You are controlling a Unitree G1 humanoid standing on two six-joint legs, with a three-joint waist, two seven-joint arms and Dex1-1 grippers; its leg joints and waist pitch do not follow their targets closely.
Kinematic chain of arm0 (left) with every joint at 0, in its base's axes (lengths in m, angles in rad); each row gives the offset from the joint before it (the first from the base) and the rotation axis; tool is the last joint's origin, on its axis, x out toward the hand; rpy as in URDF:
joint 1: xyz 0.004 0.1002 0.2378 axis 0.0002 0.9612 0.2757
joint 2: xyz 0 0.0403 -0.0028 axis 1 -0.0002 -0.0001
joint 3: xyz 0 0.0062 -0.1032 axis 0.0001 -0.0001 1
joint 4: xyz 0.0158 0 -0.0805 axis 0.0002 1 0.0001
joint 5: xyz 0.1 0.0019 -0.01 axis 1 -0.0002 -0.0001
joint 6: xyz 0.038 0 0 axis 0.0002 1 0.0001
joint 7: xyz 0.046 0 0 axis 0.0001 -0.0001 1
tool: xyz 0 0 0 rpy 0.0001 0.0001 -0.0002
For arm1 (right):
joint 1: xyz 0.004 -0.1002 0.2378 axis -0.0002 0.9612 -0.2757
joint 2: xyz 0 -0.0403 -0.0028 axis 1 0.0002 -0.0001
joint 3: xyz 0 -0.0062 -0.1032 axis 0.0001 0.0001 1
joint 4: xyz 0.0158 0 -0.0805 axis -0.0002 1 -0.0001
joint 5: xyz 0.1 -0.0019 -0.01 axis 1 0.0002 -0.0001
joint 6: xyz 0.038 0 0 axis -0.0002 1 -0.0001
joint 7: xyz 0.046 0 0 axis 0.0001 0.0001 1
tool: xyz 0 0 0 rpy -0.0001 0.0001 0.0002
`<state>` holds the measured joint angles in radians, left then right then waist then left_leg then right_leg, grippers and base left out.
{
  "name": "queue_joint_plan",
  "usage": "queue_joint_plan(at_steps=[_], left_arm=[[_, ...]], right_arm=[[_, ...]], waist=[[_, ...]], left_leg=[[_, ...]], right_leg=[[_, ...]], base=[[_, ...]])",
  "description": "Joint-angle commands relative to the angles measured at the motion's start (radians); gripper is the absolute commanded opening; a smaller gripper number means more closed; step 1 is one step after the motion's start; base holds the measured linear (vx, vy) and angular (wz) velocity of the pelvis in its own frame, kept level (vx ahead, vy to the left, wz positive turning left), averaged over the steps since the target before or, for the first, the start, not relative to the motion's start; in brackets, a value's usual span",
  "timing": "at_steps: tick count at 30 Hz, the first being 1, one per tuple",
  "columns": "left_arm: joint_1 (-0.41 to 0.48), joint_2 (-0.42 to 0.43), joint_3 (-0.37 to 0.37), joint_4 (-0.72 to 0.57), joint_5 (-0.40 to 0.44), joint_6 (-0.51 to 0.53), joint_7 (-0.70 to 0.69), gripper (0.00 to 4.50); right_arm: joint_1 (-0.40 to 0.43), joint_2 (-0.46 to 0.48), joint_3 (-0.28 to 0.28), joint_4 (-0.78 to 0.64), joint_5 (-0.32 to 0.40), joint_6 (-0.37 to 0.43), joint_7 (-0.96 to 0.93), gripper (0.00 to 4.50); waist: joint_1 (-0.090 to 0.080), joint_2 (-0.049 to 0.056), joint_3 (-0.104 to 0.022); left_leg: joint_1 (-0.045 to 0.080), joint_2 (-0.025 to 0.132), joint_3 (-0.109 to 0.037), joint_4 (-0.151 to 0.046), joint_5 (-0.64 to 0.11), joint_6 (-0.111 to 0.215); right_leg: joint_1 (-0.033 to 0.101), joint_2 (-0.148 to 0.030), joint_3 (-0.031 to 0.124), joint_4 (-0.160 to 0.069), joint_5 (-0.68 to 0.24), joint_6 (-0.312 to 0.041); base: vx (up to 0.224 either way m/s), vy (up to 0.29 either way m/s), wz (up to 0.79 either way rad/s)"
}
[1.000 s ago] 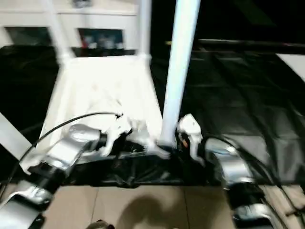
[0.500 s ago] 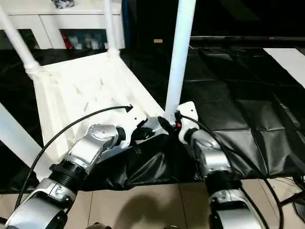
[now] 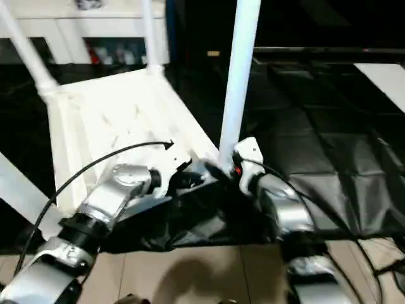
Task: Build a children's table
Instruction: Rotate leg to tighten
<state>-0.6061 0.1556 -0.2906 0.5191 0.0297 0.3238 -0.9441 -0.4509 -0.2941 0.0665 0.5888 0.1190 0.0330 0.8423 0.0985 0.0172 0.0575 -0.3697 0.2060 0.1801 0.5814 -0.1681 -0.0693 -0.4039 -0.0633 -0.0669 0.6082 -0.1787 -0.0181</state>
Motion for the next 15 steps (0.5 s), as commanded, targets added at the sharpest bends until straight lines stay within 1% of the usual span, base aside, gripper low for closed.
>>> queue_joint_plan(at_steps=[1,2,3,4,5,6,7,8,9,10,11,12,14,15], left_arm=[[-0.014,0.0,-0.014,-0.049,-0.051,-0.054,-0.076,0.0],[-0.014,0.004,-0.014,-0.05,-0.052,-0.055,-0.083,0.0],[-0.011,0.024,-0.02,-0.054,-0.057,-0.071,-0.124,0.0],[-0.009,0.032,-0.023,-0.057,-0.06,-0.079,-0.144,0.0],[-0.009,0.032,-0.023,-0.057,-0.06,-0.08,-0.145,0.0],[-0.001,0.051,-0.033,-0.075,-0.073,-0.089,-0.203,0.0],[0.001,0.057,-0.036,-0.08,-0.077,-0.089,-0.22,0.0],[0.005,0.071,-0.043,-0.094,-0.088,-0.082,-0.26,0.0],[0.005,0.071,-0.043,-0.094,-0.088,-0.082,-0.26,0.0],[0.007,0.077,-0.046,-0.1,-0.093,-0.079,-0.274,0.0],[0.007,0.081,-0.048,-0.103,-0.096,-0.075,-0.284,0.0],[0.006,0.086,-0.049,-0.104,-0.099,-0.073,-0.291,0.0],[0.006,0.091,-0.051,-0.102,-0.101,-0.072,-0.303,0.0],[0.006,0.093,-0.052,-0.102,-0.103,-0.07,-0.312,0.0]], right_arm=[[0.021,-0.017,0.06,-0.065,0.021,0.006,0.125,3.93],[0.024,-0.022,0.063,-0.071,0.022,0.007,0.137,3.93],[0.041,-0.052,0.079,-0.101,0.031,0.022,0.198,3.93],[0.046,-0.062,0.084,-0.111,0.034,0.025,0.218,3.93],[0.046,-0.063,0.084,-0.111,0.034,0.025,0.219,3.93],[0.055,-0.083,0.096,-0.13,0.04,0.039,0.262,3.93],[0.057,-0.089,0.099,-0.136,0.042,0.041,0.274,3.93],[0.062,-0.104,0.108,-0.147,0.045,0.05,0.304,3.93],[0.062,-0.104,0.108,-0.147,0.045,0.05,0.304,3.93],[0.064,-0.111,0.112,-0.152,0.05,0.059,0.319,3.93],[0.067,-0.12,0.119,-0.162,0.055,0.068,0.341,3.93],[0.071,-0.129,0.125,-0.174,0.059,0.079,0.364,3.66],[0.072,-0.142,0.139,-0.18,0.055,0.086,0.392,3.66],[0.074,-0.148,0.145,-0.186,0.053,0.091,0.403,3.55]], waist=[[0.003,-0.01,-0.063],[0.006,-0.01,-0.062],[0.011,-0.01,-0.064],[0.014,-0.01,-0.064],[0.014,-0.01,-0.064],[0.019,-0.01,-0.064],[0.021,-0.011,-0.063],[0.021,-0.011,-0.064],[0.022,-0.01,-0.065],[0.024,-0.009,-0.066],[0.026,-0.012,-0.066],[0.03,-0.011,-0.065],[0.038,-0.011,-0.066],[0.041,-0.01,-0.066]], left_leg=[[0.011,0.025,-0.007,-0.062,-0.235,0.062],[0.011,0.025,-0.008,-0.062,-0.238,0.062],[0.011,0.026,-0.008,-0.062,-0.237,0.063],[0.012,0.028,-0.007,-0.062,-0.238,0.064],[0.012,0.028,-0.007,-0.062,-0.238,0.064],[0.014,0.029,-0.008,-0.063,-0.238,0.06],[0.011,0.03,-0.008,-0.063,-0.235,0.059],[0.011,0.031,-0.009,-0.063,-0.231,0.058],[0.011,0.03,-0.008,-0.063,-0.228,0.061],[0.013,0.031,-0.007,-0.062,-0.225,0.062],[0.014,0.031,-0.007,-0.061,-0.223,0.062],[0.013,0.031,-0.006,-0.061,-0.221,0.062],[0.014,0.033,-0.006,-0.06,-0.215,0.062],[0.014,0.033,-0.006,-0.06,-0.217,0.061]], right_leg=[[0.051,-0.076,0.045,-0.087,-0.252,-0.204],[0.053,-0.076,0.044,-0.089,-0.265,-0.198],[0.052,-0.076,0.045,-0.088,-0.27,-0.192],[0.05,-0.076,0.046,-0.087,-0.269,-0.191],[0.05,-0.076,0.046,-0.087,-0.269,-0.191],[0.049,-0.076,0.046,-0.086,-0.269,-0.194],[0.05,-0.077,0.046,-0.085,-0.265,-0.193],[0.05,-0.077,0.046,-0.082,-0.258,-0.194],[0.05,-0.076,0.045,-0.082,-0.253,-0.196],[0.047,-0.076,0.046,-0.081,-0.244,-0.203],[0.047,-0.075,0.046,-0.081,-0.243,-0.204],[0.048,-0.076,0.046,-0.08,-0.244,-0.204],[0.047,-0.077,0.047,-0.079,-0.241,-0.203],[0.045,-0.078,0.047,-0.08,-0.244,-0.203]], base=[[0.0,0.0,0.0],[0.0,0.0,0.0],[0.0,0.0,0.0],[0.0,0.0,0.0],[0.0,0.0,0.0],[0.0,0.0,0.0],[0.0,0.0,0.0],[0.0,0.0,0.0],[0.0,0.0,0.0],[0.0,0.0,0.0],[0.0,0.0,0.0],[0.0,0.0,0.0],[0.0,0.0,0.0],[0.0,0.0,0.0]])
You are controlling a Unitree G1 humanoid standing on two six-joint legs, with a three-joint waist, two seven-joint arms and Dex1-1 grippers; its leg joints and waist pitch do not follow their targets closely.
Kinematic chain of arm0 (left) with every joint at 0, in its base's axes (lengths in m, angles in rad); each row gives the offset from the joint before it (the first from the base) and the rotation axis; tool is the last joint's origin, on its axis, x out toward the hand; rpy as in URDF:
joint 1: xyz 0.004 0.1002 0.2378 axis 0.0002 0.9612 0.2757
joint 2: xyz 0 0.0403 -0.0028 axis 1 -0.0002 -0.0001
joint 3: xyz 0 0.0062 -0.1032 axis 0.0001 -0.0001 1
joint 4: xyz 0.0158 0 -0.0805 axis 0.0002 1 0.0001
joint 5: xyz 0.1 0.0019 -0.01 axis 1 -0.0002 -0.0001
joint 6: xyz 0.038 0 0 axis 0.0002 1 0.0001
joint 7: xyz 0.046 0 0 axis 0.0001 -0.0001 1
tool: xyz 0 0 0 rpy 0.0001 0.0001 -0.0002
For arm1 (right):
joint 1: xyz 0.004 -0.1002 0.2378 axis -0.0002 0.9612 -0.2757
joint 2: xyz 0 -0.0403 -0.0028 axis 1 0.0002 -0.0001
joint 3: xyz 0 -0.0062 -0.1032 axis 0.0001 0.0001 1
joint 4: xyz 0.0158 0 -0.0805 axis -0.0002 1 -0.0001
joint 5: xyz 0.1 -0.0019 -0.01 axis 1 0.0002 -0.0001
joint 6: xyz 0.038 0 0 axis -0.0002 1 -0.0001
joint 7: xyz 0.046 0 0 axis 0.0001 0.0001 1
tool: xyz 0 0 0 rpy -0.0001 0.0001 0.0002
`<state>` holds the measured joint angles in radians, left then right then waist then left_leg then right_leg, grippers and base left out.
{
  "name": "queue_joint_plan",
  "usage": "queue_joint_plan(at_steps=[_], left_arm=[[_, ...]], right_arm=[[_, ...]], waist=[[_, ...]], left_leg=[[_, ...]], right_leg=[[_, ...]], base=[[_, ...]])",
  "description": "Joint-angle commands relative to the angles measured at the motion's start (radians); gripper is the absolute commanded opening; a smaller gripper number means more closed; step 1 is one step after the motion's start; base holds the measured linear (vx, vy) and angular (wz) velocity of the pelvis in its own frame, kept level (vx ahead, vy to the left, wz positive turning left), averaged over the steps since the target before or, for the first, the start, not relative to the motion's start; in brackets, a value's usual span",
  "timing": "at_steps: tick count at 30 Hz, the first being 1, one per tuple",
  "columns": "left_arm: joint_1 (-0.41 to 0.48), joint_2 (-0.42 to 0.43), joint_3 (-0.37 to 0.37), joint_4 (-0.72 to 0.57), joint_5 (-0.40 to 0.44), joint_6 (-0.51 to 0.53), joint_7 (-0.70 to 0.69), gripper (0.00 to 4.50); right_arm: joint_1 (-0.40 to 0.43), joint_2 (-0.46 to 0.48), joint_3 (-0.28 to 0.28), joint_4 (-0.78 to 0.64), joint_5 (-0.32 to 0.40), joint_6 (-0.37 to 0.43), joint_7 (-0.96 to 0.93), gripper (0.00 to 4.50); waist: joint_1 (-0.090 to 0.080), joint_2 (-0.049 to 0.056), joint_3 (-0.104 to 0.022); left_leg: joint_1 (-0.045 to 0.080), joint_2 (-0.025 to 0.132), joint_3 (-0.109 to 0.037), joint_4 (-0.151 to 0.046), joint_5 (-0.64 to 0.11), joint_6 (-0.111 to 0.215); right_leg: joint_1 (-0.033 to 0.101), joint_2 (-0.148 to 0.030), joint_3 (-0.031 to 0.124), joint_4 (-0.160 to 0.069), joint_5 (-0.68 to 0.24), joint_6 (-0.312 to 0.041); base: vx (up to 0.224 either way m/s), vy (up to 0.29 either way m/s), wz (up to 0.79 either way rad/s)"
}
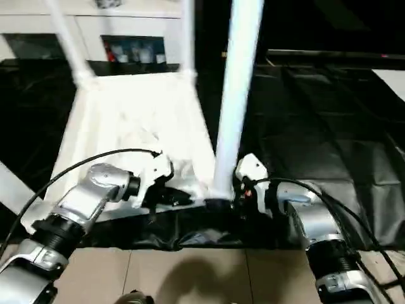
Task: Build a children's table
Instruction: Rotate leg to tighten
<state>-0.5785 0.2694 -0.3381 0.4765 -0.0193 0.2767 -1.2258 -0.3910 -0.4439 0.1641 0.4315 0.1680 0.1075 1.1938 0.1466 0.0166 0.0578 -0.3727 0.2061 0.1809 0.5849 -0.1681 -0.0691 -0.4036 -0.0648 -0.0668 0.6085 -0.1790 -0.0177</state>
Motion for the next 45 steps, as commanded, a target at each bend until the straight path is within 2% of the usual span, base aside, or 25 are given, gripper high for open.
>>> queue_joint_plan(at_steps=[1,5,10,17,22,24,25,26,27,28,29,30,31,32,33,38,41,42,44,45], left_arm=[[-0.021,-0.02,-0.005,-0.06,-0.055,-0.021,-0.035,0.0],[-0.017,-0.013,-0.008,-0.065,-0.059,-0.02,-0.064,0.0],[-0.012,-0.009,-0.011,-0.073,-0.061,-0.014,-0.077,0.0],[-0.01,-0.012,-0.009,-0.068,-0.055,-0.013,-0.07,0.0],[-0.021,-0.054,0.009,-0.037,-0.019,-0.004,0.048,0.0],[-0.027,-0.072,0.016,-0.025,-0.011,0.006,0.09,0.0],[-0.041,-0.109,0.032,-0.004,0.0,0.024,0.168,0.0],[-0.041,-0.109,0.032,-0.004,0.0,0.024,0.168,0.0],[-0.06,-0.161,0.052,0.021,0.01,0.04,0.265,0.0],[-0.071,-0.189,0.064,0.036,0.014,0.05,0.319,0.0],[-0.078,-0.206,0.072,0.045,0.016,0.056,0.35,0.0],[-0.081,-0.214,0.074,0.049,0.018,0.057,0.367,0.0],[-0.084,-0.224,0.078,0.054,0.021,0.058,0.389,0.0],[-0.089,-0.243,0.081,0.06,0.028,0.059,0.427,0.0],[-0.091,-0.253,0.082,0.063,0.032,0.059,0.448,0.0],[-0.084,-0.284,0.083,0.056,0.047,0.058,0.508,0.0],[-0.072,-0.29,0.07,0.044,0.06,0.054,0.504,0.0],[-0.072,-0.29,0.07,0.044,0.06,0.054,0.504,0.0],[-0.058,-0.278,0.047,0.035,0.068,0.035,0.484,0.0],[-0.054,-0.273,0.041,0.034,0.068,0.031,0.481,0.0]], right_arm=[[0.014,-0.001,0.051,-0.031,0.004,0.02,0.056,3.44],[0.022,-0.025,0.079,-0.056,-0.017,0.037,0.084,3.21],[0.023,-0.025,0.082,-0.056,-0.016,0.041,0.091,2.79],[0.037,-0.007,0.071,-0.075,0.018,0.073,0.089,2.69],[0.029,0.057,0.02,-0.029,0.024,0.06,-0.027,2.68],[0.019,0.078,0.003,-0.001,0.015,0.053,-0.083,2.68],[-0.005,0.12,-0.031,0.058,-0.005,0.045,-0.206,2.68],[-0.005,0.12,-0.031,0.058,-0.005,0.045,-0.206,2.68],[-0.033,0.176,-0.075,0.123,-0.022,0.042,-0.363,2.67],[-0.044,0.2,-0.09,0.148,-0.028,0.044,-0.424,2.67],[-0.049,0.215,-0.099,0.159,-0.033,0.046,-0.458,2.67],[-0.051,0.223,-0.103,0.163,-0.033,0.048,-0.472,2.67],[-0.055,0.234,-0.109,0.169,-0.032,0.05,-0.49,2.67],[-0.063,0.258,-0.123,0.18,-0.027,0.055,-0.529,2.67],[-0.068,0.273,-0.132,0.187,-0.024,0.058,-0.551,2.67],[-0.082,0.316,-0.145,0.194,-0.011,0.054,-0.583,2.67],[-0.089,0.333,-0.15,0.203,-0.011,0.036,-0.584,2.67],[-0.089,0.333,-0.15,0.203,-0.011,0.036,-0.584,3.02],[-0.087,0.333,-0.163,0.199,0.004,0.023,-0.576,3.02],[-0.086,0.331,-0.17,0.193,0.014,0.024,-0.57,3.23]], waist=[[-0.006,-0.012,-0.066],[-0.005,-0.015,-0.067],[-0.006,-0.016,-0.067],[-0.005,-0.016,-0.068],[-0.009,-0.015,-0.065],[-0.013,-0.016,-0.062],[-0.018,-0.015,-0.061],[-0.021,-0.014,-0.059],[-0.03,-0.016,-0.059],[-0.035,-0.016,-0.06],[-0.045,-0.016,-0.061],[-0.049,-0.019,-0.063],[-0.053,-0.02,-0.064],[-0.052,-0.017,-0.065],[-0.055,-0.018,-0.066],[-0.054,-0.014,-0.069],[-0.055,-0.012,-0.066],[-0.056,-0.012,-0.064],[-0.056,-0.012,-0.063],[-0.056,-0.012,-0.064]], left_leg=[[0.016,0.031,-0.006,-0.063,-0.219,0.058],[0.015,0.031,-0.007,-0.064,-0.217,0.056],[0.013,0.03,-0.009,-0.064,-0.211,0.054],[0.012,0.029,-0.008,-0.062,-0.195,0.06],[0.013,0.029,-0.01,-0.064,-0.221,0.046],[0.014,0.026,-0.011,-0.066,-0.246,0.036],[0.014,0.026,-0.011,-0.068,-0.244,0.03],[0.017,0.025,-0.01,-0.068,-0.257,0.025],[0.017,0.022,-0.012,-0.069,-0.271,0.012],[0.017,0.022,-0.014,-0.07,-0.27,0.004],[0.01,0.02,-0.017,-0.071,-0.264,-0.001],[0.007,0.018,-0.017,-0.07,-0.256,0.006],[0.009,0.018,-0.014,-0.067,-0.251,0.018],[0.012,0.017,-0.014,-0.065,-0.247,0.025],[0.009,0.014,-0.011,-0.063,-0.226,0.037],[0.007,0.017,-0.01,-0.061,-0.192,0.052],[0.009,0.019,-0.01,-0.064,-0.214,0.053],[0.011,0.018,-0.01,-0.064,-0.229,0.05],[0.011,0.019,-0.011,-0.066,-0.244,0.046],[0.011,0.019,-0.011,-0.067,-0.245,0.046]], right_leg=[[0.047,-0.077,0.046,-0.08,-0.252,-0.2],[0.047,-0.078,0.046,-0.082,-0.273,-0.184],[0.047,-0.078,0.045,-0.082,-0.282,-0.179],[0.048,-0.077,0.045,-0.079,-0.26,-0.183],[0.046,-0.079,0.044,-0.084,-0.297,-0.178],[0.047,-0.081,0.043,-0.091,-0.361,-0.158],[0.044,-0.079,0.044,-0.091,-0.365,-0.155],[0.041,-0.078,0.043,-0.094,-0.378,-0.156],[0.043,-0.078,0.041,-0.096,-0.41,-0.15],[0.044,-0.08,0.04,-0.096,-0.414,-0.148],[0.052,-0.08,0.037,-0.096,-0.411,-0.141],[0.055,-0.079,0.037,-0.096,-0.396,-0.135],[0.051,-0.077,0.04,-0.096,-0.37,-0.14],[0.049,-0.079,0.041,-0.097,-0.358,-0.146],[0.051,-0.076,0.041,-0.093,-0.324,-0.157],[0.054,-0.074,0.04,-0.087,-0.248,-0.18],[0.052,-0.075,0.039,-0.09,-0.262,-0.184],[0.051,-0.074,0.039,-0.092,-0.282,-0.181],[0.05,-0.075,0.04,-0.096,-0.311,-0.173],[0.05,-0.075,0.04,-0.095,-0.31,-0.172]], base=[[0.0,0.0,0.0],[0.0,0.0,0.0],[0.0,0.0,0.0],[0.0,0.0,0.0],[0.0,0.0,0.0],[0.0,0.0,0.0],[0.0,0.0,0.0],[0.0,0.0,0.0],[0.0,0.0,0.0],[0.0,0.0,0.0],[0.0,0.0,0.0],[0.0,0.0,0.0],[0.0,0.0,0.0],[0.0,0.0,0.0],[0.0,0.0,0.0],[0.0,0.0,0.0],[0.0,0.0,0.0],[0.0,0.0,0.0],[0.0,0.0,0.0],[0.0,0.0,0.0]])
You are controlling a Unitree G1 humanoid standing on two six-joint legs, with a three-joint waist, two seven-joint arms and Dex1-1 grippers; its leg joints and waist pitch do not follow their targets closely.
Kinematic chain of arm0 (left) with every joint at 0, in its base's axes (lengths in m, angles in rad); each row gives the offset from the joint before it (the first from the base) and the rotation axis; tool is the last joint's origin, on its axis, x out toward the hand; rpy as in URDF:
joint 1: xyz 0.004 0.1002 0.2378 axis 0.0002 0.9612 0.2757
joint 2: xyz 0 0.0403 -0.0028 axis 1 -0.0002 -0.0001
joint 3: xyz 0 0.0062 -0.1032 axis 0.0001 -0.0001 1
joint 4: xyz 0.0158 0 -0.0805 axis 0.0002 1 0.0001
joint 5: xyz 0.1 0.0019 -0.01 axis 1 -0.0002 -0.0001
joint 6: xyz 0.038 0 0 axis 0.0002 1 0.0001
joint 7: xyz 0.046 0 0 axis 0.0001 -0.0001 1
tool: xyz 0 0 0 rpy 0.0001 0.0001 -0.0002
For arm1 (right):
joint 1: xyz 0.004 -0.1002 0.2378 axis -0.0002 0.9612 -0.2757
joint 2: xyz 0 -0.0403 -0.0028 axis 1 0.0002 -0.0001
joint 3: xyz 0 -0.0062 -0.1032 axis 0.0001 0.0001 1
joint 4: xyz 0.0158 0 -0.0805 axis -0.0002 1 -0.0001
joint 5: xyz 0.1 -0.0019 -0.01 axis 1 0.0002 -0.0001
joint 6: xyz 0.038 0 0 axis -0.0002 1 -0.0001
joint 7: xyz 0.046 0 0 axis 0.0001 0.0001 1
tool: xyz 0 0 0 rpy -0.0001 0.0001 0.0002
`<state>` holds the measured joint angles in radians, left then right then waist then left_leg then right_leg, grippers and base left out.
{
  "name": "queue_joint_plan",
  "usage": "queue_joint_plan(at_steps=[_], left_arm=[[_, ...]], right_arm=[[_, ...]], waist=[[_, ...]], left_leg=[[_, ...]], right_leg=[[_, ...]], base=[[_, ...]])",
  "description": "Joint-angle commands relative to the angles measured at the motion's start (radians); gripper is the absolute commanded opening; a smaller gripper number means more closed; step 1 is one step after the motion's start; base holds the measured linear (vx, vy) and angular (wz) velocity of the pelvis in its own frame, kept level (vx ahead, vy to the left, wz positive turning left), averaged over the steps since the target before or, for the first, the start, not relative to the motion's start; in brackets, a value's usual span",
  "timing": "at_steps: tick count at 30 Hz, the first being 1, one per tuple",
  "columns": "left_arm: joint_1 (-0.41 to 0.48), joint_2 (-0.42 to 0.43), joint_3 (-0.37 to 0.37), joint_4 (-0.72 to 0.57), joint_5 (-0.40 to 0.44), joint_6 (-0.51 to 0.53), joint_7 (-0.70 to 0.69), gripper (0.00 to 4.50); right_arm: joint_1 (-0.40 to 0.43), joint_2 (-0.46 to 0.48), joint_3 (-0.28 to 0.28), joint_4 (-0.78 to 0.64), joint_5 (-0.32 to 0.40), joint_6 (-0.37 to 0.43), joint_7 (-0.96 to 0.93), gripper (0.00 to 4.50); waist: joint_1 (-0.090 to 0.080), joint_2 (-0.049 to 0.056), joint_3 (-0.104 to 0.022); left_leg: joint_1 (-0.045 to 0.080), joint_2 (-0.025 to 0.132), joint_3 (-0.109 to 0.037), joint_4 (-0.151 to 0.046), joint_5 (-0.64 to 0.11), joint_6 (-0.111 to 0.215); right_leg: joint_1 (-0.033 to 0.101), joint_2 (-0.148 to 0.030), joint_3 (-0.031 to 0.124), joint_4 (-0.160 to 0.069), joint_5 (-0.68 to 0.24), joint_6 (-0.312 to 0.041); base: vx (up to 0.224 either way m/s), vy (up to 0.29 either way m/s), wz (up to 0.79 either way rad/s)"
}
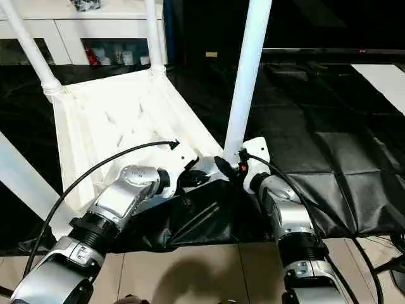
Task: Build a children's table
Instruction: Rotate leg to tighten
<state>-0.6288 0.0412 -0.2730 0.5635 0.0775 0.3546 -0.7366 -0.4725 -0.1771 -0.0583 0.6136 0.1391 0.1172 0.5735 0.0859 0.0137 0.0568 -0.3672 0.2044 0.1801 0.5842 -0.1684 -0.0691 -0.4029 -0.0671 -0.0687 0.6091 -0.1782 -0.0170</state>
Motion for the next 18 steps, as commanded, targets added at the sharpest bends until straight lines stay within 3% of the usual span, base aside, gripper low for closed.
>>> queue_joint_plan(at_steps=[1,7,11,12,14,18], left_arm=[[-0.003,-0.04,-0.027,-0.054,-0.029,-0.049,-0.014,0.0],[0.007,0.001,-0.047,-0.072,-0.038,-0.072,-0.093,0.0],[0.026,0.087,-0.059,-0.114,-0.075,-0.073,-0.264,0.0],[0.033,0.127,-0.063,-0.128,-0.09,-0.076,-0.331,0.0],[0.035,0.139,-0.065,-0.132,-0.094,-0.078,-0.352,0.0],[0.042,0.184,-0.075,-0.151,-0.106,-0.089,-0.417,0.0]], right_arm=[[-0.002,0.06,0.053,0.005,0.045,0.017,0.057,3.39],[0.023,0.017,0.075,-0.055,0.049,0.04,0.14,3.87],[0.082,-0.104,0.158,-0.159,0.05,0.047,0.383,3.87],[0.106,-0.156,0.188,-0.195,0.054,0.044,0.483,3.87],[0.112,-0.171,0.196,-0.205,0.055,0.043,0.512,3.87],[0.12,-0.206,0.21,-0.221,0.053,0.028,0.569,3.72]], waist=[[0.005,-0.007,-0.063],[0.007,-0.008,-0.064],[0.014,-0.01,-0.065],[0.016,-0.009,-0.064],[0.02,-0.008,-0.063],[0.03,-0.004,-0.059]], left_leg=[[0.006,0.022,-0.012,-0.067,-0.244,0.047],[0.004,0.022,-0.009,-0.065,-0.213,0.056],[0.003,0.024,-0.009,-0.064,-0.198,0.072],[0.003,0.024,-0.008,-0.064,-0.203,0.077],[0.005,0.027,-0.007,-0.064,-0.208,0.079],[0.014,0.031,-0.008,-0.069,-0.256,0.054]], right_leg=[[0.051,-0.074,0.042,-0.094,-0.306,-0.173],[0.052,-0.073,0.043,-0.089,-0.252,-0.188],[0.055,-0.073,0.045,-0.086,-0.222,-0.19],[0.056,-0.072,0.044,-0.086,-0.222,-0.193],[0.052,-0.072,0.044,-0.085,-0.227,-0.199],[0.045,-0.074,0.045,-0.092,-0.301,-0.194]], base=[[0.0,0.0,0.0],[0.0,0.0,0.0],[0.0,0.0,0.0],[0.0,0.0,0.0],[0.0,0.0,0.0],[0.0,0.0,0.0]])
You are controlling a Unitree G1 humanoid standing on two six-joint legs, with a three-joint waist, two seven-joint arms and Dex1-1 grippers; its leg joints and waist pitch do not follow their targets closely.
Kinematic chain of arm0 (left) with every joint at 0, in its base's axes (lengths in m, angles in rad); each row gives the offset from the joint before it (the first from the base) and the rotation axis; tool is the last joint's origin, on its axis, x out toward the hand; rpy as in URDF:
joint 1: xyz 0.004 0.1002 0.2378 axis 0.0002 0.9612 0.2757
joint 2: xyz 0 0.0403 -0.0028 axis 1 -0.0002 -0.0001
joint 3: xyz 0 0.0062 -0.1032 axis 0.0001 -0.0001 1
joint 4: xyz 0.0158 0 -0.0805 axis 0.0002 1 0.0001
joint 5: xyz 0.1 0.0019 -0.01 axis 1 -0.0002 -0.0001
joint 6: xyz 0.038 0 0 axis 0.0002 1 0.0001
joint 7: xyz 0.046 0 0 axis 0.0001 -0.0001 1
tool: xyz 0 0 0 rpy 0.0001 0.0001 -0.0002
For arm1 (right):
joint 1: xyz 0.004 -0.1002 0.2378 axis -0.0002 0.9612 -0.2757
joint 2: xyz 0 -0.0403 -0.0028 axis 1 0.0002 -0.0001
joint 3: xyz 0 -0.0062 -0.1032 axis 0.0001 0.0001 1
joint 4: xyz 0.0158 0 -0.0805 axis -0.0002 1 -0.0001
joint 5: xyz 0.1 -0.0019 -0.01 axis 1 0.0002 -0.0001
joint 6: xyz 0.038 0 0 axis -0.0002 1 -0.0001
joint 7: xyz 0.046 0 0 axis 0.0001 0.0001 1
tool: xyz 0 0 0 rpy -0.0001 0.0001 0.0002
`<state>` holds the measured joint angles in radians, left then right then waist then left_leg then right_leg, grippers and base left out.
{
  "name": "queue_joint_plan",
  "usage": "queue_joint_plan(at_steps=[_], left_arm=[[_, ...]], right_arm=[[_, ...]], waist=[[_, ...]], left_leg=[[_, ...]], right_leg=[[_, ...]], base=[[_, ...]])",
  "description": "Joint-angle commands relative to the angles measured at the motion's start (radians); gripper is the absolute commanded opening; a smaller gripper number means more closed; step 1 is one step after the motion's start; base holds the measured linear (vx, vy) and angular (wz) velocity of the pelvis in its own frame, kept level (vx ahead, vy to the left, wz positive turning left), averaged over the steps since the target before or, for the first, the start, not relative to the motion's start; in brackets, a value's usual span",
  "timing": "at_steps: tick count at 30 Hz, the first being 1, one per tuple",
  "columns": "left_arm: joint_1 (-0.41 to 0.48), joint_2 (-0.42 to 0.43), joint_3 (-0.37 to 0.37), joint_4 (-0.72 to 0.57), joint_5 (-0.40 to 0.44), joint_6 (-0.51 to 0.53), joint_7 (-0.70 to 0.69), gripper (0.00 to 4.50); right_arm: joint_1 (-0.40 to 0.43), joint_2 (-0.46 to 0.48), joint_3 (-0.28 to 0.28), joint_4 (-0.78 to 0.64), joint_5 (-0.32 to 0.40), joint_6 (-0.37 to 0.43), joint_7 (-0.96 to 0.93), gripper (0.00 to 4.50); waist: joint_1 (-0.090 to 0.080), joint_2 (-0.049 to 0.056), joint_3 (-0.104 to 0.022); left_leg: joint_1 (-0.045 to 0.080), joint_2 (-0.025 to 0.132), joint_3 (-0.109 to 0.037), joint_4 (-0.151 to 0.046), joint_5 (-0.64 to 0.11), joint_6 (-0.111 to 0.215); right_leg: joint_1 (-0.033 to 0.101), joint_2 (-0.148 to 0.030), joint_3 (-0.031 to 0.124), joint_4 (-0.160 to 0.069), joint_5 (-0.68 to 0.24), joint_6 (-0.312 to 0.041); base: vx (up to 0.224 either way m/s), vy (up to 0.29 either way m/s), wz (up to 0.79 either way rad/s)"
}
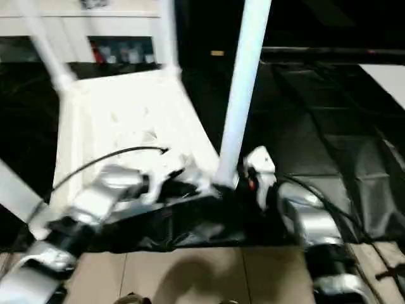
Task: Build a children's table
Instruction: Rotate leg to tighten
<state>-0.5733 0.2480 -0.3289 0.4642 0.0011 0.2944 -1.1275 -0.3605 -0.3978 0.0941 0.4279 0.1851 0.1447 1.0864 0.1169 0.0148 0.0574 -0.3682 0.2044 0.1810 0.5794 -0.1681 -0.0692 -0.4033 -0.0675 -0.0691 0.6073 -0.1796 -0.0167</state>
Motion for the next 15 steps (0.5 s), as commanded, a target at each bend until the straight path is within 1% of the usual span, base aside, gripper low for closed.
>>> queue_joint_plan(at_steps=[1,3,4,6,7,8,10,11,13,15], left_arm=[[-0.011,-0.013,-0.018,-0.057,-0.035,-0.027,-0.041,0.0],[-0.008,0.006,-0.015,-0.069,-0.045,-0.02,-0.073,0.0],[-0.001,0.022,-0.014,-0.082,-0.055,-0.014,-0.101,0.0],[0.003,0.033,-0.016,-0.092,-0.063,-0.01,-0.122,0.0],[0.004,0.033,-0.016,-0.093,-0.064,-0.01,-0.122,0.0],[0.004,0.036,-0.016,-0.094,-0.065,-0.007,-0.127,0.0],[0.004,0.038,-0.015,-0.093,-0.065,-0.006,-0.131,0.0],[0.003,0.039,-0.016,-0.092,-0.066,-0.006,-0.134,0.0],[0.003,0.04,-0.017,-0.093,-0.069,-0.005,-0.14,0.0],[0.004,0.04,-0.017,-0.095,-0.069,-0.002,-0.145,0.0]], right_arm=[[0.01,0.004,0.063,-0.043,0.009,0.004,0.077,3.72],[0.017,-0.023,0.082,-0.065,0.018,0.026,0.122,3.52],[0.021,-0.04,0.097,-0.08,0.017,0.03,0.149,3.52],[0.025,-0.046,0.101,-0.092,0.018,0.037,0.157,3.32],[0.025,-0.046,0.101,-0.093,0.018,0.038,0.157,3.21],[0.025,-0.047,0.104,-0.095,0.016,0.041,0.161,3.15],[0.026,-0.046,0.107,-0.096,0.013,0.041,0.165,3.02],[0.025,-0.046,0.108,-0.095,0.012,0.041,0.17,2.9],[0.024,-0.046,0.109,-0.096,0.016,0.044,0.176,2.76],[0.024,-0.046,0.111,-0.096,0.021,0.045,0.18,2.7]], waist=[[-0.001,-0.006,-0.059],[0.002,-0.006,-0.062],[0.003,-0.006,-0.063],[0.006,-0.007,-0.065],[0.006,-0.007,-0.065],[0.006,-0.01,-0.064],[0.01,-0.009,-0.063],[0.011,-0.011,-0.063],[0.013,-0.009,-0.064],[0.015,-0.01,-0.065]], left_leg=[[0.015,0.031,-0.009,-0.065,-0.261,0.052],[0.014,0.033,-0.01,-0.065,-0.25,0.051],[0.013,0.032,-0.009,-0.064,-0.241,0.055],[0.011,0.032,-0.008,-0.063,-0.223,0.059],[0.01,0.031,-0.007,-0.062,-0.221,0.061],[0.01,0.031,-0.006,-0.062,-0.222,0.061],[0.01,0.03,-0.007,-0.062,-0.223,0.057],[0.01,0.031,-0.007,-0.062,-0.224,0.056],[0.011,0.031,-0.007,-0.062,-0.224,0.053],[0.011,0.031,-0.006,-0.061,-0.214,0.055]], right_leg=[[0.045,-0.073,0.045,-0.09,-0.303,-0.194],[0.049,-0.072,0.045,-0.086,-0.275,-0.196],[0.048,-0.072,0.045,-0.083,-0.255,-0.2],[0.05,-0.073,0.045,-0.078,-0.23,-0.205],[0.048,-0.073,0.045,-0.079,-0.226,-0.208],[0.048,-0.074,0.045,-0.08,-0.23,-0.208],[0.049,-0.075,0.045,-0.081,-0.252,-0.203],[0.049,-0.075,0.045,-0.082,-0.258,-0.199],[0.048,-0.076,0.045,-0.083,-0.271,-0.192],[0.049,-0.075,0.046,-0.081,-0.257,-0.192]], base=[[0.0,0.0,0.0],[0.0,0.0,0.0],[0.0,0.0,0.0],[0.0,0.0,0.0],[0.0,0.0,0.0],[0.0,0.0,0.0],[0.0,0.0,0.0],[0.0,0.0,0.0],[0.0,0.0,0.0],[0.0,0.0,0.0]])
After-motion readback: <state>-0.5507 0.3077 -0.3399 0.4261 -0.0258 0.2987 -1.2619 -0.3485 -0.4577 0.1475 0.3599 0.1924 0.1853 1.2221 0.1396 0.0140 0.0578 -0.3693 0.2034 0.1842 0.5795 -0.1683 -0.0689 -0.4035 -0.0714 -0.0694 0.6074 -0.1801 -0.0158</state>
